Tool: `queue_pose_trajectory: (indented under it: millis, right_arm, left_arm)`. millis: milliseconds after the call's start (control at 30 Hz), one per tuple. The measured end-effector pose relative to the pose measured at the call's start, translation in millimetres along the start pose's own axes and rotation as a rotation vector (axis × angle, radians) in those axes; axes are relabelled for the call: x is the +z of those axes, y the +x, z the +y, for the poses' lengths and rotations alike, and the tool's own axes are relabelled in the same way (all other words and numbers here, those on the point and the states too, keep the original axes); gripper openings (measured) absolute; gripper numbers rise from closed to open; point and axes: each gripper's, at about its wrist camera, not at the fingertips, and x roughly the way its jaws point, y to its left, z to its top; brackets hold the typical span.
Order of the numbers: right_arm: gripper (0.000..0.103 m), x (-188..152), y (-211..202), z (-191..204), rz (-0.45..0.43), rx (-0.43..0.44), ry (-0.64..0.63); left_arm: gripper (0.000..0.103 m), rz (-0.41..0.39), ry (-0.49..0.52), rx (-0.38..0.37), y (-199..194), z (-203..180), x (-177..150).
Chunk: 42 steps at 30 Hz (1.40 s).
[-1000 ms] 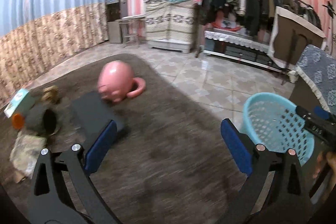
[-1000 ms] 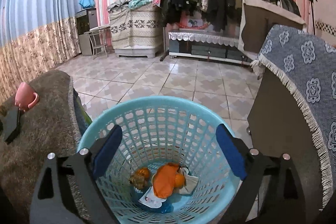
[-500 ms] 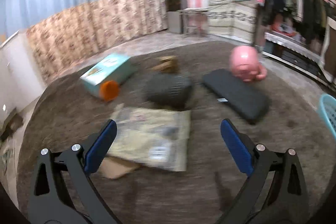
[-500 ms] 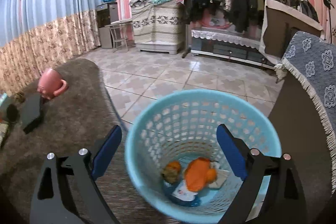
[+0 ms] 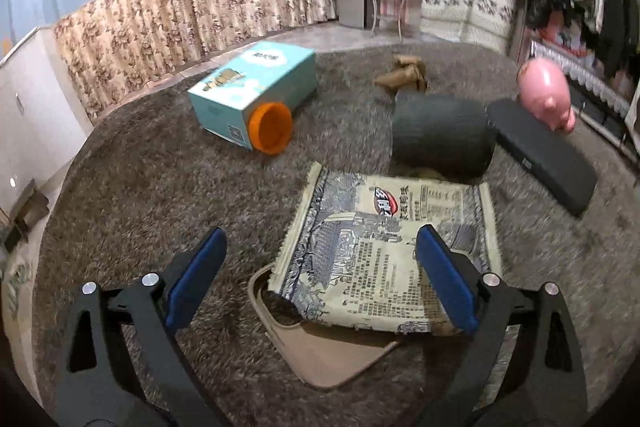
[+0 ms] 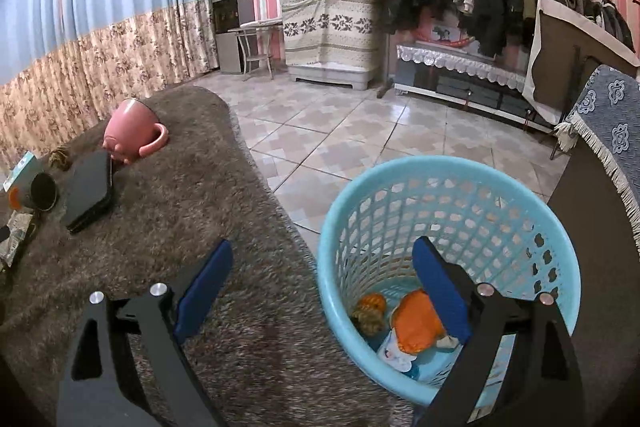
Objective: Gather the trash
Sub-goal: 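Move the left tool back to the rug and grasp the printed snack wrapper, then grasp the black ribbed cylinder with the right tool while the left tool lifts the wrapper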
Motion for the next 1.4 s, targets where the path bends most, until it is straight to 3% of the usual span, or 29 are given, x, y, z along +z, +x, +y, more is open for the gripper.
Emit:
queue_pose_trajectory:
  millis: [167, 267, 367, 600, 733, 1067, 1267, 1400]
  right_arm:
    - [0.090, 0, 5, 1, 0.017, 0.005, 0.001]
    - [0.090, -1, 6, 1, 0.022, 0.012, 0.011]
    - [0.090, -1, 8, 1, 0.028, 0.014, 0.013]
    - [0.090, -6, 12, 7, 0.034, 0.011, -0.005]
    - [0.090, -6, 9, 14, 0.007, 0.003, -0.037]
    - [0.090, 1, -3, 55, -0.032, 0.048, -0.142]
    - [0.090, 3, -4, 120, -0.015, 0.123, -0.241]
    - [0.090, 10, -6, 170, -0.002, 0.233, -0.248]
  left_arm:
    - [0.091, 0.028, 0.036, -0.011, 9, -7, -2]
    - [0.089, 0.074, 0.021, -0.068, 19, -4, -1]
    - [0.082, 0.076, -0.012, -0.094, 19, 2, -3]
    - [0.043, 0.038, 0.050, -0.091, 16, -6, 0]
    - [0.004, 0.004, 0.063, -0.086, 11, -4, 3]
    - [0.001, -0.138, 0.024, -0.096, -26, 13, 6]
    - [0.001, -0.211, -0.022, -0.067, -53, 49, 8]
    - [0.001, -0.217, -0.068, -0.011, -51, 86, 3]
